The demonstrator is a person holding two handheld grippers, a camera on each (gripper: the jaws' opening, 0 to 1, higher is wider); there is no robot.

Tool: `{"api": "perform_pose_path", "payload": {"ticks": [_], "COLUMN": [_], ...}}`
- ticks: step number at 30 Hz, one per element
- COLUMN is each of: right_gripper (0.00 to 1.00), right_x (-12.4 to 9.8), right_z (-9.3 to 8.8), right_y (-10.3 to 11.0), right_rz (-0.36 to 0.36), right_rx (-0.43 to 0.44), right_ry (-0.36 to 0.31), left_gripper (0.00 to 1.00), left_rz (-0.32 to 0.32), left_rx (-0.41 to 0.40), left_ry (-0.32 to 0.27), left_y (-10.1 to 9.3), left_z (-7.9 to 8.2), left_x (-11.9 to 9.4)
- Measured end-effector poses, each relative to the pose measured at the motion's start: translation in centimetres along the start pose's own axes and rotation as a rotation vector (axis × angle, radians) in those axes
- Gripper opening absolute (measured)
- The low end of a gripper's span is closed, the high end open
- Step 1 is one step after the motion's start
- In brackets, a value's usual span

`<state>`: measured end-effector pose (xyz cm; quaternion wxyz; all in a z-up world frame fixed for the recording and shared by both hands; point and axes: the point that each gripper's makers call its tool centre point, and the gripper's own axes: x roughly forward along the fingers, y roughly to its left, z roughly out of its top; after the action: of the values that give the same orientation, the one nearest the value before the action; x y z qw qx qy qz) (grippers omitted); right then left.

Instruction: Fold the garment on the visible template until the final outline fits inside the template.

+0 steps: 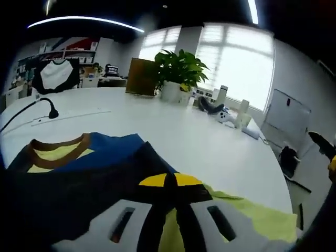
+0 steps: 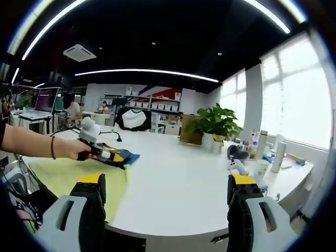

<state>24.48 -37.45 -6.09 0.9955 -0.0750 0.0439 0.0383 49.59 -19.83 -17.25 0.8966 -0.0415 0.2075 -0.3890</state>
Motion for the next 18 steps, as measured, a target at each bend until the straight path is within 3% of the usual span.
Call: {"api": "perform_pose_path", "payload": {"ticks": [11, 14, 16, 18], "right_gripper": [0.99, 0.99, 0.99, 0.99], "right_x": [-0.1, 0.0, 0.0, 0.1], "right_z": [-0.1, -0.2, -0.2, 0.0], "right_y": [-0.2, -0.1, 0.0, 0.0], "right_rz": [-0.001, 0.002, 0.005, 0.009], "right_rx": [0.004, 0.005, 0.007, 0.02], "right_ry": [0.003, 0.006, 0.006, -0.003], "left_gripper": [0.03, 0.03, 0.04, 0.04], "left_rz": [0.006, 0.003, 0.002, -0.001], "left_rx": [-0.007, -0.028, -0.087, -0.077], "left_ry": [0.02, 0.024, 0.016, 0.022], "left_y": [-0.3, -0.3, -0.3, -0.5], "left_z": [-1.0, -1.4, -1.4, -1.5], "left_x": [1.0, 1.2, 1.0, 0.8]}}
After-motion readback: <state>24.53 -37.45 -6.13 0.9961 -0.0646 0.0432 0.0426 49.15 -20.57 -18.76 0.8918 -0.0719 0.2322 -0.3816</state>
